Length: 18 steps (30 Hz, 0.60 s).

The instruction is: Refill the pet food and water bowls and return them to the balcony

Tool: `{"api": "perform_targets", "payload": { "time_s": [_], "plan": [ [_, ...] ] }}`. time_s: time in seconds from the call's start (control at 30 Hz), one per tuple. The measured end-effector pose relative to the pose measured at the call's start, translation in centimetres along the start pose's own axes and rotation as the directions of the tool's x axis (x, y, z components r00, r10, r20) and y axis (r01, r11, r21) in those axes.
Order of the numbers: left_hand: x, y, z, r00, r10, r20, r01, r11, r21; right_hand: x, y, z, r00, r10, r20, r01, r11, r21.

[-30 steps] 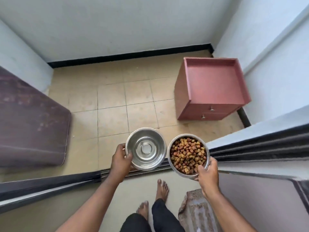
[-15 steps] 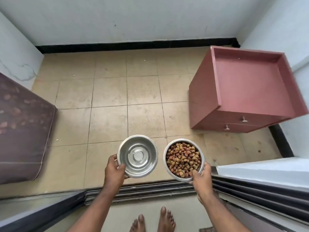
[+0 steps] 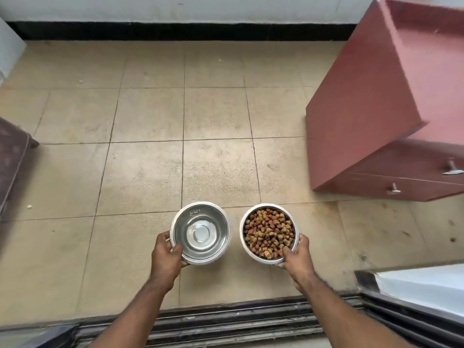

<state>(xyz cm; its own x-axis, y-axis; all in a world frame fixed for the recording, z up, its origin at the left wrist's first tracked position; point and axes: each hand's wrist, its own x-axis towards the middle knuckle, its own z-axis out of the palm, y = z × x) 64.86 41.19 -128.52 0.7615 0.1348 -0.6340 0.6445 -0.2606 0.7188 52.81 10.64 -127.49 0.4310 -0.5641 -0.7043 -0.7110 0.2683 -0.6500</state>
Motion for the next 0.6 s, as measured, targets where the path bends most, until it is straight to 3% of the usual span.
{"api": "perform_targets", "payload": {
  "time_s": [0.47,0.53,0.6],
  "plan": [
    [5.4,-4.8,2.1,0.999,0.032,-0.007,-0.032,0.998,0.048,5.0,3.4,2.7,0.998,0.025,0.062,-0.028,0.999,0.046],
    [5.2,-4.3,1.7,0.999,-0.003,0.050,-0.001,0.997,0.080,4.6,2.9,2.8,0.999,0.016,0.048,-0.015,1.000,-0.017],
    [4.6,-3.0,1.4,0.998,-0.011,0.058,0.002,0.989,0.150,3.7,2.2,2.6,0.998,-0.055,0.005,0.055,0.973,-0.223]
  ]
}}
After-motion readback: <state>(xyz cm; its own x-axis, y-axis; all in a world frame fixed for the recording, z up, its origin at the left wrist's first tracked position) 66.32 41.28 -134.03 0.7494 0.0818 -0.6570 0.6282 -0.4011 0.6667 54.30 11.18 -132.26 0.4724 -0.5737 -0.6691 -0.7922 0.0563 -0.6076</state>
